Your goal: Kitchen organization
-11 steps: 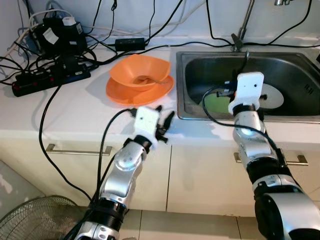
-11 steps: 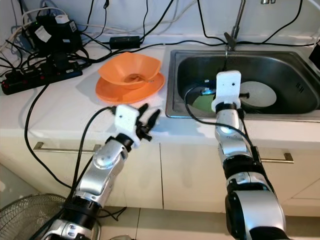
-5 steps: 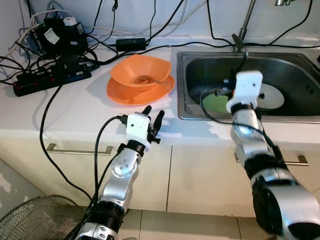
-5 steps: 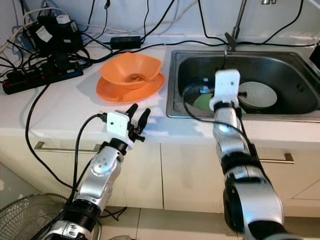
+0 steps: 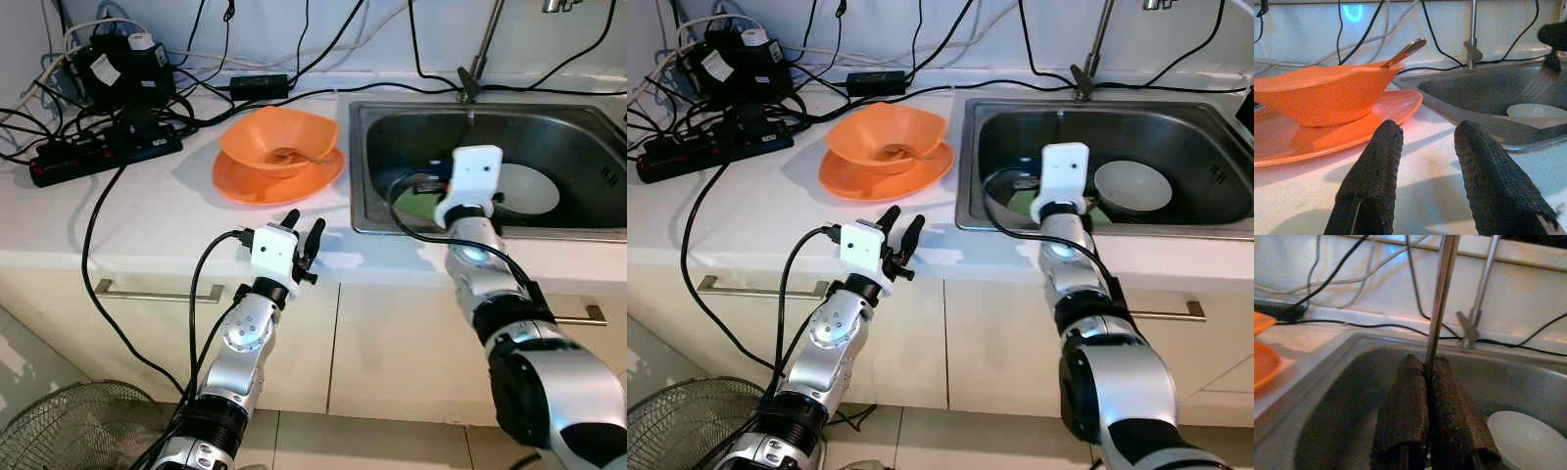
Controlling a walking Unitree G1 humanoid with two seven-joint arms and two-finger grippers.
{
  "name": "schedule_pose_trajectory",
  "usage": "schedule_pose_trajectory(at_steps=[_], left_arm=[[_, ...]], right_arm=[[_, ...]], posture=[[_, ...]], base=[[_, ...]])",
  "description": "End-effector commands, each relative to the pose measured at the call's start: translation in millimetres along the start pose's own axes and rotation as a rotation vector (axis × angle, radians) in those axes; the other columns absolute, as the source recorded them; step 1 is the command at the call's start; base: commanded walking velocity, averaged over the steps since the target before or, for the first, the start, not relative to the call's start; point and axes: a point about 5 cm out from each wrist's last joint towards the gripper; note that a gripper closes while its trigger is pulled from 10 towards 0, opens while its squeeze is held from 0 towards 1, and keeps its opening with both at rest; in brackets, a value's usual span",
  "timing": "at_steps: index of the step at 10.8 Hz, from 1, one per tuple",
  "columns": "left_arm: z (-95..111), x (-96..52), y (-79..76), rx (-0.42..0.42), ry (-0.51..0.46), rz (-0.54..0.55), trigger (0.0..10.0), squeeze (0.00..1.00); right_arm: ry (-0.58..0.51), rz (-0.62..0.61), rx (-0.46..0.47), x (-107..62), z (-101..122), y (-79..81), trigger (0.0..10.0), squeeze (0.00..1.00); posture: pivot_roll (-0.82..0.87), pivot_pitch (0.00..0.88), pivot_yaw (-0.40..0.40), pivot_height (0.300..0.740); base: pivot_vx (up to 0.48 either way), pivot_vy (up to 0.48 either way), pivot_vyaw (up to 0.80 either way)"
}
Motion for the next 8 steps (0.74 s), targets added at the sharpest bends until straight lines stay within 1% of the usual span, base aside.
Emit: schedule_pose_trajectory(at_steps=[1,3,4,5,6,8], left_arm=[[-7.1,-3.3,0.1,0.0,0.033,0.012,10.0,0.0],[-8.7,-4.1,-2.7,-0.002,0.037,0.007,10.0,0.0],[-9.3,-4.3,-3.3,-0.002,0.04,0.006,10.0,0.0],[-9.9,-4.2,-4.3,-0.001,0.043,0.004,10.0,0.0],[-10.4,-4.0,-5.2,0.0,0.046,0.0,10.0,0.0],[-11.0,-4.1,-5.9,0.0,0.052,-0.003,10.0,0.0]], right_arm=[[-0.008,0.02,0.007,5.2,7.8,3.6,10.0,0.0],[0.009,0.034,0.011,5.0,5.9,6.2,10.0,0.0],[0.011,0.038,0.011,4.9,5.5,6.6,10.0,0.56],[0.016,0.042,0.011,4.6,4.7,7.1,10.0,0.91],[0.023,0.044,0.007,4.2,3.3,7.2,10.0,0.89],[0.031,0.046,0.004,3.8,2.1,7.8,10.0,0.89]], posture=[[0.13,0.0,0.016,0.74],[0.13,0.0,0.011,0.74],[0.13,0.0,0.01,0.74],[0.14,0.0,0.01,0.74],[0.14,0.0,0.009,0.74],[0.14,0.0,0.007,0.74]], base=[[0.0,0.0,0.0],[0.0,0.0,0.0],[0.0,0.0,0.0],[0.0,0.0,0.0],[0.0,0.0,0.0],[0.0,0.0,0.0]])
Point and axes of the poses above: a point about 5 cm out from each wrist's last joint towards the gripper, its own x axis pointing out of the wrist towards the gripper, its own z axis along the axis of the wrist's last joint, y = z × x, and after that the axes turned 8 degrees about -x, right-handed
